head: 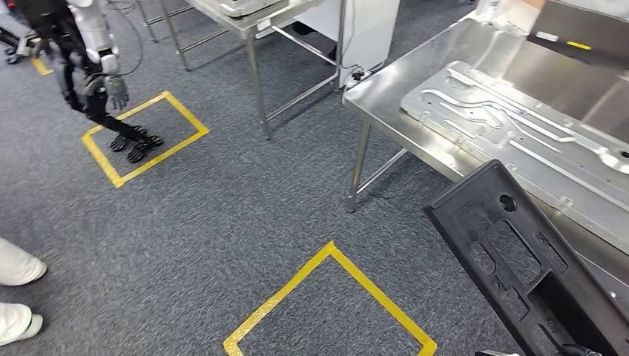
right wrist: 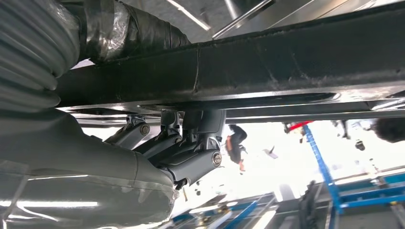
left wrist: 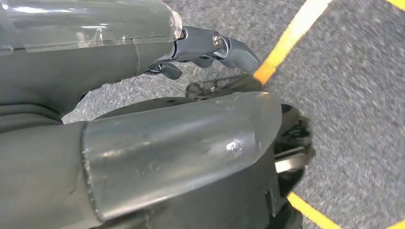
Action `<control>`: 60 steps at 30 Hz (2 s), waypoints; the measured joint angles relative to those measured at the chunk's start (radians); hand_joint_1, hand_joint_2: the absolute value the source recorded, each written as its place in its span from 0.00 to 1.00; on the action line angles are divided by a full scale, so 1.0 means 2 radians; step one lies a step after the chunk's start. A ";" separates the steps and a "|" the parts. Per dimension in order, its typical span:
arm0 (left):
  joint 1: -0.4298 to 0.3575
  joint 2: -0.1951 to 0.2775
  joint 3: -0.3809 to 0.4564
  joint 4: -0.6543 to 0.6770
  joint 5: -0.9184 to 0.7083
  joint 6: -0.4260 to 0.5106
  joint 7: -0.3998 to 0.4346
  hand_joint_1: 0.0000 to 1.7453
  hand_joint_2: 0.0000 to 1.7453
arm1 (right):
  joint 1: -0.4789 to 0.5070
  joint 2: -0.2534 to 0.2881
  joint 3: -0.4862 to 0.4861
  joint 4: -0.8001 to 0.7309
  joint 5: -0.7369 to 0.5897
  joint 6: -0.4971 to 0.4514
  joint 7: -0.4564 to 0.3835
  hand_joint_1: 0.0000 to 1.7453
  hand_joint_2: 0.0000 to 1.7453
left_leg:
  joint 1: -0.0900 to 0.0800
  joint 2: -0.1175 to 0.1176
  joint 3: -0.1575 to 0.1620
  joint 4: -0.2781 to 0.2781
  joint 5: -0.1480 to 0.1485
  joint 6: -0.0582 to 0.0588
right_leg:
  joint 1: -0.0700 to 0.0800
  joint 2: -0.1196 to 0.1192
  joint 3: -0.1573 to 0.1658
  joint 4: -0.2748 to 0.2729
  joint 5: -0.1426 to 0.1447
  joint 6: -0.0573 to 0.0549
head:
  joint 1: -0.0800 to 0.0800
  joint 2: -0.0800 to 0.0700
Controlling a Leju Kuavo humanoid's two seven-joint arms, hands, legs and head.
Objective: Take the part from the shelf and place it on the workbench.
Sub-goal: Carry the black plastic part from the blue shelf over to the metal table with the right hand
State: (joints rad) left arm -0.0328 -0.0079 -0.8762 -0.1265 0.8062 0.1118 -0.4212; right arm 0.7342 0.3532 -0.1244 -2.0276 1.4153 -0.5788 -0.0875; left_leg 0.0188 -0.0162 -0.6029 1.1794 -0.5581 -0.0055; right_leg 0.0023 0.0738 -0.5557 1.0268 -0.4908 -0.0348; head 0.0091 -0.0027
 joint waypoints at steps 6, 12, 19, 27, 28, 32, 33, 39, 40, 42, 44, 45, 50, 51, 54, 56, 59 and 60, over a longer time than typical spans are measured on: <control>-0.002 0.003 0.000 0.002 0.010 -0.003 0.003 0.00 0.00 | -0.001 0.000 0.000 0.001 0.000 0.009 0.003 1.00 1.00 | -0.002 -0.019 0.033 -0.083 0.029 0.013 | -0.004 0.027 -0.007 0.003 -0.001 0.015 | 0.000 0.000; -0.001 0.003 0.000 0.002 0.012 -0.004 0.005 0.00 0.00 | -0.006 0.000 0.000 0.004 0.001 0.018 0.004 1.00 1.00 | 0.001 0.022 0.040 -0.092 0.029 0.020 | -0.008 -0.032 -0.073 0.130 -0.060 0.028 | 0.003 0.000; -0.003 0.003 -0.002 0.002 0.016 -0.009 0.006 0.00 0.00 | -0.009 0.000 -0.001 0.011 0.000 0.020 0.001 1.00 1.00 | 0.000 0.060 0.058 -0.092 0.013 0.002 | -0.008 -0.069 -0.009 0.004 0.002 0.027 | 0.003 0.000; -0.005 0.003 -0.010 0.002 0.020 -0.013 0.005 0.00 0.00 | -0.015 0.000 0.000 0.020 0.003 0.027 -0.001 1.00 1.00 | 0.004 0.012 -0.002 0.042 -0.055 -0.008 | -0.008 -0.025 -0.006 -0.001 0.004 0.005 | 0.002 0.000; -0.004 0.003 -0.011 0.002 0.021 -0.013 0.005 0.00 0.00 | -0.016 0.000 0.000 0.022 0.003 0.029 -0.001 1.00 1.00 | 0.004 0.011 -0.012 0.053 -0.051 -0.007 | -0.006 -0.019 -0.005 -0.001 0.003 0.004 | 0.002 0.000; -0.003 0.004 -0.013 0.002 0.024 -0.013 0.005 0.00 0.00 | -0.019 0.000 0.000 0.029 0.004 0.032 -0.002 1.00 1.00 | 0.001 -0.017 0.020 -0.048 0.021 0.006 | -0.003 0.008 0.000 0.001 0.000 0.006 | 0.003 0.000; -0.003 0.005 -0.013 0.003 0.025 -0.013 0.005 0.00 0.00 | -0.020 0.000 0.000 0.030 0.004 0.033 -0.002 1.00 1.00 | 0.000 -0.027 0.028 -0.069 0.029 0.008 | -0.004 0.014 -0.001 0.001 -0.001 0.008 | 0.002 0.000; -0.005 0.006 -0.020 0.004 0.029 -0.013 0.006 0.00 0.00 | -0.024 0.000 0.000 0.036 0.022 0.036 -0.001 1.00 1.00 | 0.002 -0.012 0.040 -0.096 0.035 0.021 | -0.006 0.002 -0.018 0.029 -0.018 0.025 | 0.004 0.000; -0.005 0.006 -0.021 0.004 0.029 -0.013 0.007 0.00 0.00 | -0.025 0.000 0.000 0.037 0.030 0.035 -0.001 1.00 1.00 | 0.001 -0.007 0.041 -0.097 0.035 0.022 | -0.007 -0.015 -0.032 0.057 -0.033 0.027 | 0.005 0.000; -0.004 0.006 -0.023 0.004 0.029 -0.013 0.009 0.00 0.00 | -0.029 0.000 0.001 0.040 0.042 0.034 0.000 1.00 1.00 | 0.001 0.002 0.042 -0.098 0.032 0.023 | -0.009 -0.031 -0.064 0.118 -0.059 0.031 | 0.005 0.000; -0.003 0.006 -0.024 0.004 0.030 -0.013 0.010 0.00 0.00 | -0.029 0.000 0.001 0.044 0.046 0.034 0.001 1.00 1.00 | 0.001 0.008 0.044 -0.097 0.027 0.021 | -0.012 -0.035 -0.070 0.128 -0.049 0.034 | 0.005 0.000; -0.003 0.006 -0.024 0.004 0.030 -0.013 0.011 0.00 0.00 | -0.030 0.000 0.001 0.046 0.048 0.033 0.002 1.00 1.00 | 0.001 0.010 0.047 -0.097 0.024 0.020 | -0.013 -0.036 -0.058 0.104 -0.032 0.035 | 0.005 0.000; -0.006 0.006 -0.028 0.004 0.033 -0.014 0.014 0.00 0.00 | -0.041 -0.002 0.016 0.055 0.055 0.034 0.017 1.00 1.00 | -0.001 0.016 0.062 -0.098 0.010 0.006 | -0.008 -0.040 0.002 -0.003 -0.007 0.024 | 0.005 0.000; -0.007 0.006 -0.029 0.003 0.033 -0.014 0.015 0.00 0.00 | -0.042 -0.003 0.019 0.057 0.055 0.034 0.020 1.00 1.00 | 0.000 0.017 0.064 -0.099 0.008 0.002 | -0.007 -0.039 0.003 -0.004 -0.008 0.020 | 0.005 0.000; -0.010 0.006 -0.033 0.003 0.034 -0.014 0.015 0.00 0.00 | -0.044 -0.004 0.027 0.060 0.056 0.034 0.025 1.00 1.00 | 0.001 0.015 0.059 -0.071 -0.006 -0.005 | -0.010 -0.038 0.021 -0.012 -0.013 0.009 | 0.004 0.000; -0.010 0.006 -0.035 0.003 0.034 -0.014 0.015 0.00 0.00 | -0.047 -0.004 0.031 0.063 0.056 0.034 0.026 1.00 1.00 | 0.001 0.012 0.017 -0.001 -0.027 -0.006 | -0.010 -0.038 0.033 -0.015 -0.021 0.003 | 0.003 0.000; -0.006 0.006 -0.036 0.003 0.034 -0.014 0.016 0.00 0.00 | -0.048 -0.005 0.033 0.067 0.056 0.034 0.027 1.00 1.00 | 0.001 0.012 -0.046 0.062 -0.017 -0.006 | -0.007 -0.035 0.053 -0.015 -0.039 0.001 | 0.003 0.000; -0.004 0.007 -0.036 0.003 0.034 -0.014 0.016 0.00 0.00 | -0.048 -0.005 0.034 0.068 0.056 0.034 0.027 1.00 1.00 | 0.001 0.012 -0.050 0.045 0.008 -0.004 | -0.007 -0.033 0.063 -0.015 -0.046 0.002 | 0.003 0.000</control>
State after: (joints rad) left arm -0.0413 0.0053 -0.9490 -0.1202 0.8736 0.0832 -0.3895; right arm 0.6373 0.3438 -0.0565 -1.8911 1.5278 -0.5112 -0.0343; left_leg 0.0204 0.0079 -0.7028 1.2700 -0.5428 -0.0131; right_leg -0.0121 0.0078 -0.4301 0.9966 -0.5831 -0.0307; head 0.0148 -0.0027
